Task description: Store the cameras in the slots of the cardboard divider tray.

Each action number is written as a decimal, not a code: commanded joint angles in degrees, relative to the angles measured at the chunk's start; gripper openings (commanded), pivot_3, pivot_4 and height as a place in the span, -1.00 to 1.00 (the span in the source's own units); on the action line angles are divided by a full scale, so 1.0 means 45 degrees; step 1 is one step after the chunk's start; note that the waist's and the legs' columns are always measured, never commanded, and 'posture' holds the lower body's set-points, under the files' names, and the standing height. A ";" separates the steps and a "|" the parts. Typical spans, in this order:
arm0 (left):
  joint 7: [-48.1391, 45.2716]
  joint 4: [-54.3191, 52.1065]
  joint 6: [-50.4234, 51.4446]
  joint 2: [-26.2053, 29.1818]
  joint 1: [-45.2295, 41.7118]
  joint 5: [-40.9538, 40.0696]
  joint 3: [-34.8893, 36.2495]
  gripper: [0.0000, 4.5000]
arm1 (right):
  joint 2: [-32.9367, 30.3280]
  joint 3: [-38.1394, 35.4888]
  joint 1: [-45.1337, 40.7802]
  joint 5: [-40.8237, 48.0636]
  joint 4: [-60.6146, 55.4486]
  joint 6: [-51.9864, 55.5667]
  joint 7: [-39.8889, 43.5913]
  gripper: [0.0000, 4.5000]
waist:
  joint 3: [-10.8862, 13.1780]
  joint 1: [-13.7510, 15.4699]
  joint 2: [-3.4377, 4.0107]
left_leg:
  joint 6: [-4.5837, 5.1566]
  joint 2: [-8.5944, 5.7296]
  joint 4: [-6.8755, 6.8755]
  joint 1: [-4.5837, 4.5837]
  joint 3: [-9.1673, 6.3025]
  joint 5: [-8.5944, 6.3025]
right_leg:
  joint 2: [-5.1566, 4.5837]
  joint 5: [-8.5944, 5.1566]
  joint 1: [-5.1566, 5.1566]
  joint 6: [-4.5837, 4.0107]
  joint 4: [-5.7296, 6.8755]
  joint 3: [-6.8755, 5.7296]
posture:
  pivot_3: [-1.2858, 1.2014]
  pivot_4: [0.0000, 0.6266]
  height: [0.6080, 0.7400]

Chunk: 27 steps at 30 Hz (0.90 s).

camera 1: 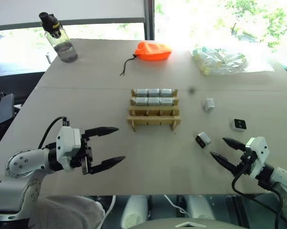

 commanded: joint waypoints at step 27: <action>-0.2903 0.1362 0.0983 0.1466 -0.2504 -0.0339 -0.0865 1.00 | 0.1926 0.1647 -0.0507 -0.0706 -0.1953 0.1402 -0.3341 0.11 | 0.0006 -0.0020 0.0005 | -0.0054 0.0003 -0.0001 -0.0001 0.0028 0.0031 | 0.0015 0.0010 -0.0015 0.0072 0.0006 -0.0007 | 0.03 -0.52 1.00</action>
